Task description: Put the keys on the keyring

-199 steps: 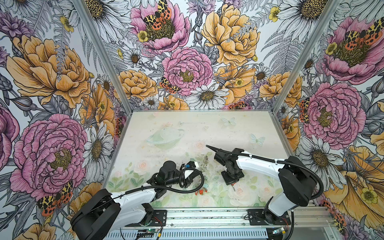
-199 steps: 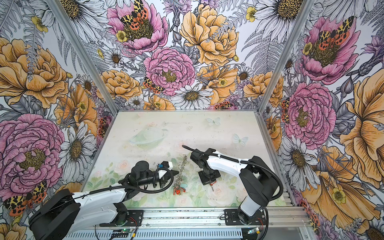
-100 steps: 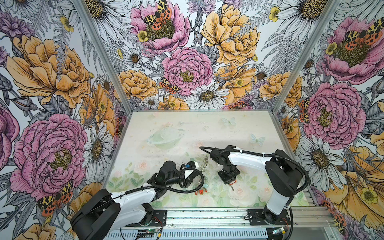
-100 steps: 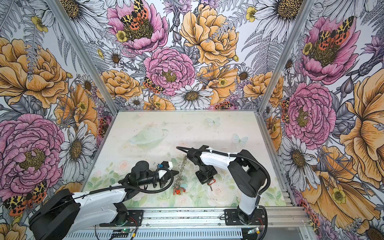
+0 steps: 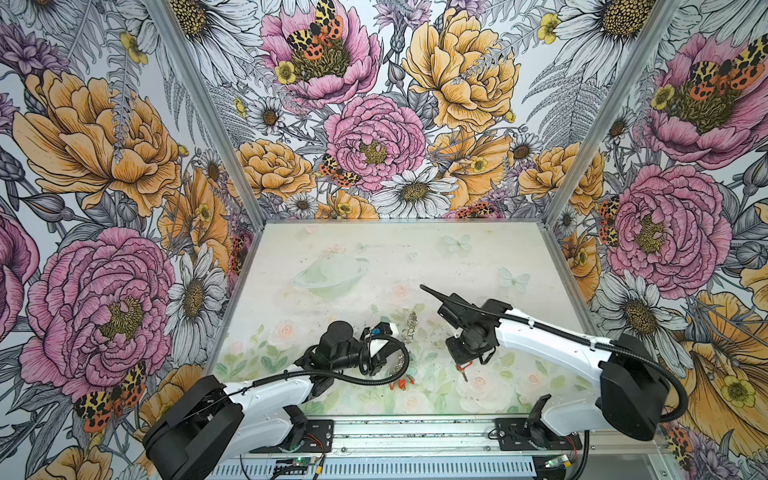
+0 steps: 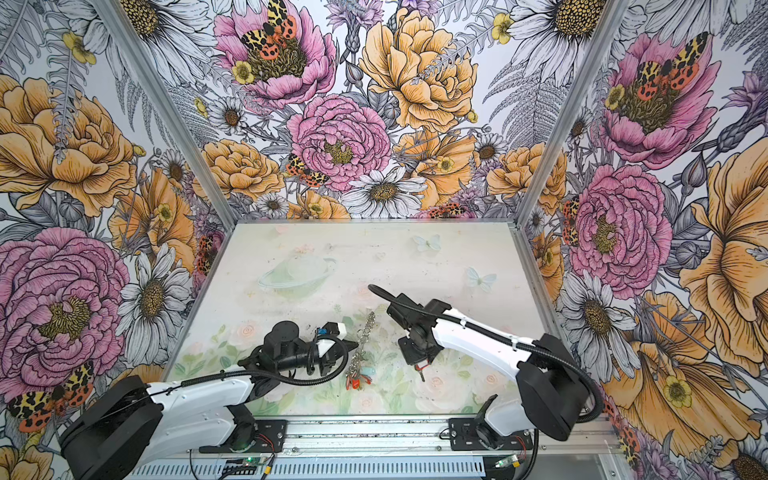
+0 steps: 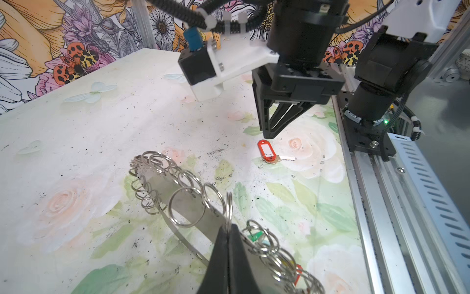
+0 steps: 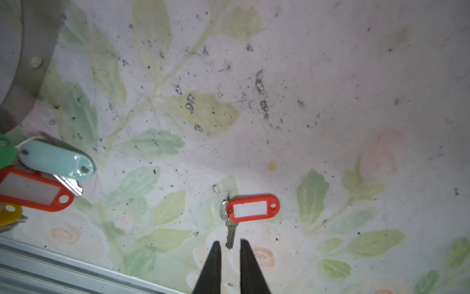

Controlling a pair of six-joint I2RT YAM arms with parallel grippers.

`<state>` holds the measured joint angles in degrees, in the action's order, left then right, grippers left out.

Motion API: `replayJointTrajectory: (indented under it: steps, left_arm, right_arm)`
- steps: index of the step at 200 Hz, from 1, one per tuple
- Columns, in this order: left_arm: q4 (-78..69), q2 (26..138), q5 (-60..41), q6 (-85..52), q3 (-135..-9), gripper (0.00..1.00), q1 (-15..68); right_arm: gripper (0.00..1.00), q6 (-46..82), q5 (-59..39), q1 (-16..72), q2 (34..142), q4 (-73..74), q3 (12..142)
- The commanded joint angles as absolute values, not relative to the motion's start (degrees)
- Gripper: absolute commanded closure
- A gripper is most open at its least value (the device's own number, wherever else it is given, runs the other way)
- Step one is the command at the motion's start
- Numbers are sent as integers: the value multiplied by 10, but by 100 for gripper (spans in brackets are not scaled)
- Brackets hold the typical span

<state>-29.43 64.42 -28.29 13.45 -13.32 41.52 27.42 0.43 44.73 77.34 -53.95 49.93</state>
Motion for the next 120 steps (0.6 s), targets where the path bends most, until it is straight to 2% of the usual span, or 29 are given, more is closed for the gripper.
replayJointTrajectory:
  steps: [1,52,120]
  left_arm:
    - [-313,648,-294,140,-154,100,421]
    - [-313,645,-293,139,-153,100,421]
    - [-314,645,-291,140,-153,100,421]
  right_arm:
    - [85,321,17,452,715,-444,442]
    - [85,353,37,492,636,-347,347]
    - [84,372,62,516,685,-320,326]
